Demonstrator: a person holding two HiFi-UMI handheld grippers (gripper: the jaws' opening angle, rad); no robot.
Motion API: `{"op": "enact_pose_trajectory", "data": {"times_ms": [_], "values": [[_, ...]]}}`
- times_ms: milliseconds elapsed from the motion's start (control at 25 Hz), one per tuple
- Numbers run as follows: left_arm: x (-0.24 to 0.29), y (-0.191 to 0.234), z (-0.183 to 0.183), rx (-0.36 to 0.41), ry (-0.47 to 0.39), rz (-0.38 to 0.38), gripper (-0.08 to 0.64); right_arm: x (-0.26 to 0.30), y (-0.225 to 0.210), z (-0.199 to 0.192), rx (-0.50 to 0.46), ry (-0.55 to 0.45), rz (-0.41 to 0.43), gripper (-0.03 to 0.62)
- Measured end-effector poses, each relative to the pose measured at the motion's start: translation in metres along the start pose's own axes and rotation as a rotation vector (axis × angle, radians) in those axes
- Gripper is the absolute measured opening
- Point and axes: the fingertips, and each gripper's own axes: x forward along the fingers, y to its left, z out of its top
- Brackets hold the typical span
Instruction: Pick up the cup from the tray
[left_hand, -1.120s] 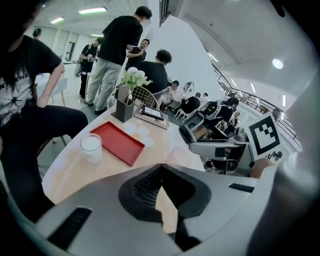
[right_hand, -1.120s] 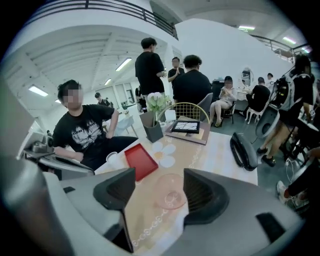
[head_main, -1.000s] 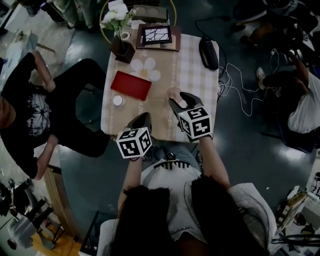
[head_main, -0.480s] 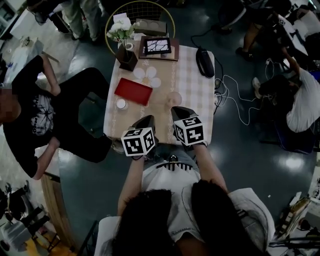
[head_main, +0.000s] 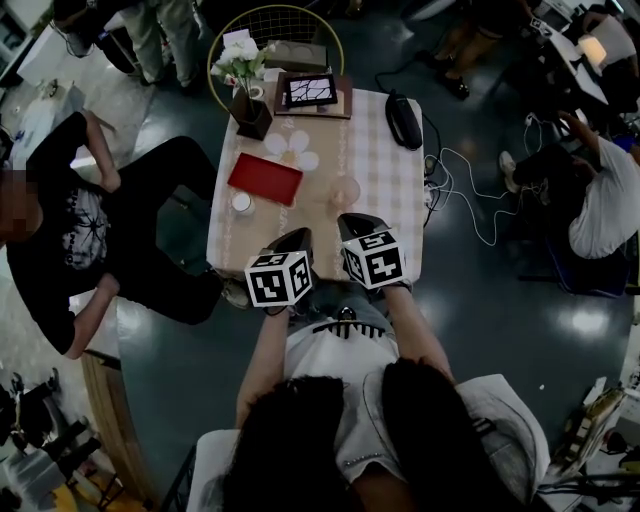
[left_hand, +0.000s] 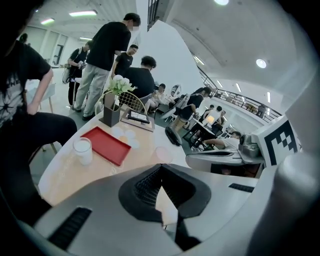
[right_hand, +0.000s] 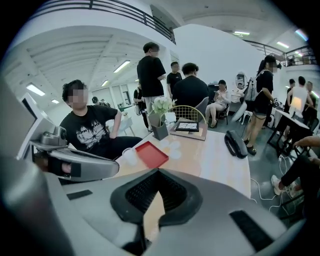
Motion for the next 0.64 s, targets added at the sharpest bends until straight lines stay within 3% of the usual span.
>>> {"op": "enact_pose_trajectory", "data": {"times_ms": [640], "values": [[-0.008, -0.004, -0.017, 0.028, 0.023, -0.004, 0.003, -0.014, 0.002, -0.027, 0.03, 0.012, -0.014, 0.008]]}}
